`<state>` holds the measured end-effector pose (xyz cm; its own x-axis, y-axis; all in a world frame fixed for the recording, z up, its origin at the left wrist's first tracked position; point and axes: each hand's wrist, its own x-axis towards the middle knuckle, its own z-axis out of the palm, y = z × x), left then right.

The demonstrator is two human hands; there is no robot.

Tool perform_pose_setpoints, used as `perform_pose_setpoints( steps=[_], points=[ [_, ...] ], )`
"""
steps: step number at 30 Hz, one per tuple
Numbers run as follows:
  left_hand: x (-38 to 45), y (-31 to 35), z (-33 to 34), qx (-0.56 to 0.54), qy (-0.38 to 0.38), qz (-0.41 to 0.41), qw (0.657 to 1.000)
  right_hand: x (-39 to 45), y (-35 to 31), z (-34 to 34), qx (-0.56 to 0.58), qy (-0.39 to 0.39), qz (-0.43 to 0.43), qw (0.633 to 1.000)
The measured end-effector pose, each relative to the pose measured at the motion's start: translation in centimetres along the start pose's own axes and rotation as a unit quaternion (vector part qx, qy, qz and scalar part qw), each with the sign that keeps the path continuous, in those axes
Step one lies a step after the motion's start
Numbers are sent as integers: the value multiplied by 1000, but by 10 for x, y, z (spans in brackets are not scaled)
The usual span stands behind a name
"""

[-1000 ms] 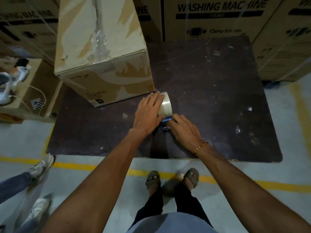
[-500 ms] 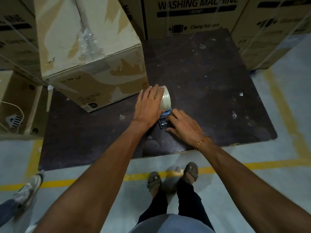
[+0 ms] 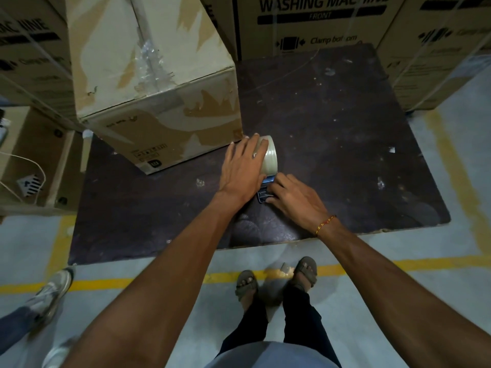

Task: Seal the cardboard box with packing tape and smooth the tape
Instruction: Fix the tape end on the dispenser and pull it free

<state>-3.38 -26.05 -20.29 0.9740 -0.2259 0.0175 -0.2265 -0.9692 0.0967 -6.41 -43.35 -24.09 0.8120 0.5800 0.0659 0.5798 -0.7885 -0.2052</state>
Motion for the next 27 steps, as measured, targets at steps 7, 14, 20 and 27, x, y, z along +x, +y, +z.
perform_pose_setpoints(
  steps=[7, 14, 20, 27],
  points=[
    [1, 0, -2, 1, -10, 1, 1000, 6, -2, -5, 13, 0, -2, 1000],
    [2, 0, -2, 3, -10, 2, 1000, 4, -12, -7, 112, 16, 94, 989],
    [1, -4, 0, 25, -4, 6, 1000, 0, -21, -3, 164, 33, 147, 975],
    [6, -7, 4, 48, -1, 18, 999, -8, -14, 19, 19, 48, 61, 997]
  ],
)
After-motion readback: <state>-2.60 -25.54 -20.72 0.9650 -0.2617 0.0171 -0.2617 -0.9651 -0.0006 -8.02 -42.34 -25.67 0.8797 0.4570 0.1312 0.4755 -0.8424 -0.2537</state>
